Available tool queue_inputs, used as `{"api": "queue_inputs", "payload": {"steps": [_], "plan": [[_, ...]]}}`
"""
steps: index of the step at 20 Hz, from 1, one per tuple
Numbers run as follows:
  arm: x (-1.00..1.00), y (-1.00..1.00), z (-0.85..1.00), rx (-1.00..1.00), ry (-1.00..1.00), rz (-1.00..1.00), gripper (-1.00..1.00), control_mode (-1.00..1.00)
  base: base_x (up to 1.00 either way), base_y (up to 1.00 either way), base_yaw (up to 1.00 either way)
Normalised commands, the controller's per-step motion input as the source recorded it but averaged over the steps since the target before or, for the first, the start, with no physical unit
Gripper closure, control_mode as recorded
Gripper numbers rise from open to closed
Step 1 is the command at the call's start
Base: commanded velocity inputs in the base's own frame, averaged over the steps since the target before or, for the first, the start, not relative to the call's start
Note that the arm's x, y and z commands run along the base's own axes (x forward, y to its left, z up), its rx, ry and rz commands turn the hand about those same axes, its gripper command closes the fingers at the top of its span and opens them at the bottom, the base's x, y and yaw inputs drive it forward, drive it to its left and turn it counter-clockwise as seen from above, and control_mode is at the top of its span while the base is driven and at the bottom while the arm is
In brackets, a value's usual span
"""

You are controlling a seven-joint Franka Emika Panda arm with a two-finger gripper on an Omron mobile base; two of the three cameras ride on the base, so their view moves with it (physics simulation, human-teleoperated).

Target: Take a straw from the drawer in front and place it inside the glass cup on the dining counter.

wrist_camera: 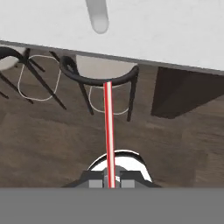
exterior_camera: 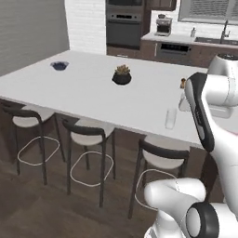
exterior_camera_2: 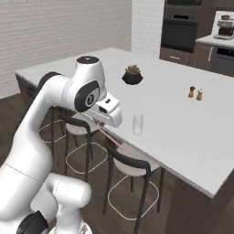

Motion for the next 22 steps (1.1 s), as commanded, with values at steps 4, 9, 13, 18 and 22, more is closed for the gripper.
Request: {"api": "queue_inputs", "payload": {"steps": [4, 9, 13, 18, 22], "plan": [[0.00, 0.00, 0.00, 0.00, 0.00, 0.00, 1.00, 1.00, 0.18, 0.60, -0.70], [0.00, 0.00, 0.00, 0.00, 0.00, 0.00, 1.00, 1.00, 0.06, 0.63, -0.57], [0.00, 0.00, 0.00, 0.00, 0.00, 0.00, 1.00, 1.00, 0.27, 0.61, -0.41], [0.00, 0.00, 0.00, 0.00, 0.00, 0.00, 1.00, 1.00, 0.63, 0.32, -0.20], [0.00, 0.00, 0.00, 0.00, 0.00, 0.00, 1.00, 1.00, 0.85, 0.31, -0.05]]}}
